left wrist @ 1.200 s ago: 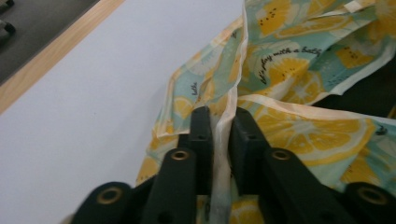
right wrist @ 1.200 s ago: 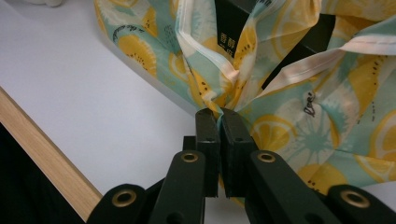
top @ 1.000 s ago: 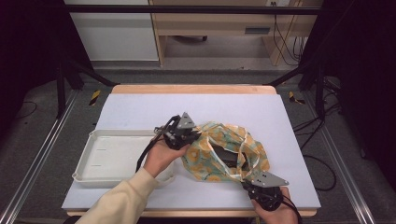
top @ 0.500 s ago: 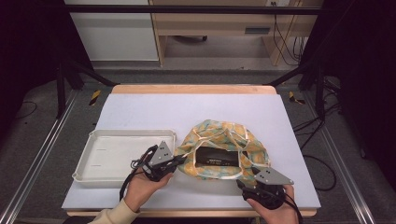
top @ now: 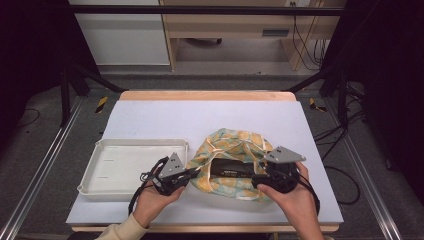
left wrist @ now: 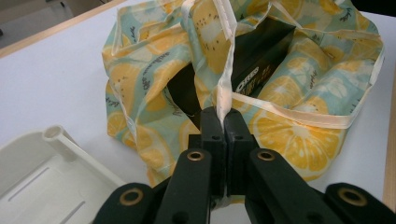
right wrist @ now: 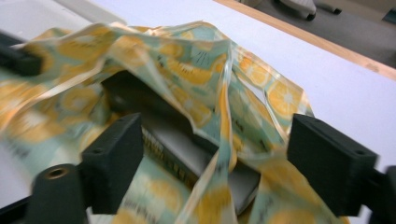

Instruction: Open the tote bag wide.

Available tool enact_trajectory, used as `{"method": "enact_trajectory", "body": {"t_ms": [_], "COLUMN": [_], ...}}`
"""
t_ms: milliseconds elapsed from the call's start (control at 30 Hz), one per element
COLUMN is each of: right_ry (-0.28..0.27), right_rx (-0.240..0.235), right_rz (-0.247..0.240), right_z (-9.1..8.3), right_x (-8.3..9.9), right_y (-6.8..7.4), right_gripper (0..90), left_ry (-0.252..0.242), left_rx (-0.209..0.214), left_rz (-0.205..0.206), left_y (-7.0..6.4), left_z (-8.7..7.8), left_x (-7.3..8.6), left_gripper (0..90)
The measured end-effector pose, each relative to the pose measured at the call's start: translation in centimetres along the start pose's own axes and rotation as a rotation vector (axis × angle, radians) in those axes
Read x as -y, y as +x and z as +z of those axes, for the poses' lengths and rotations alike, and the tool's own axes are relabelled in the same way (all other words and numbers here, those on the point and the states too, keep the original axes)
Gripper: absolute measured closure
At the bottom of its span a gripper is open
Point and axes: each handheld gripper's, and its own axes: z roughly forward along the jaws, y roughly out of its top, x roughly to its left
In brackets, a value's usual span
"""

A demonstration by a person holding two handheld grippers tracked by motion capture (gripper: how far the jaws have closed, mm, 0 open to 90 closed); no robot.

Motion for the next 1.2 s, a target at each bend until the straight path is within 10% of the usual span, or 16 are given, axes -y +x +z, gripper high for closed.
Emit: {"method": "enact_trajectory", "body": {"t_ms": [233,400,800,1200], "right_ry": [0.062,0.030,-0.059,0.096], "right_rx": [-0.039,-0.062,-0.264,-0.332], "right_rz": [0.016,-0.002,-0.127,-0.157], "right_z": [4.9,4.7,0.9,3.8], "right_x": [-1.9,-2.1,1.4,5.9], "right_y": [-0.7,-0.1,6.4,9.1], "right_gripper": [52.6,83.5,89.0,90.0], "left_ry": [0.000,0.002,-0.040,-0.118], "left_rx": [0.009,0.006,-0.075,-0.139], "left_rz": [0.001,0.009,-0.006,-0.021], "left_y": [0.2,0.4,2.0,2.9], "left_z": [-0.3,-0.2,-0.8,-1.9], "left_x": [0.0,0.0,0.1,-0.1], "left_gripper": [89.3,89.2,88.7,88.5]}}
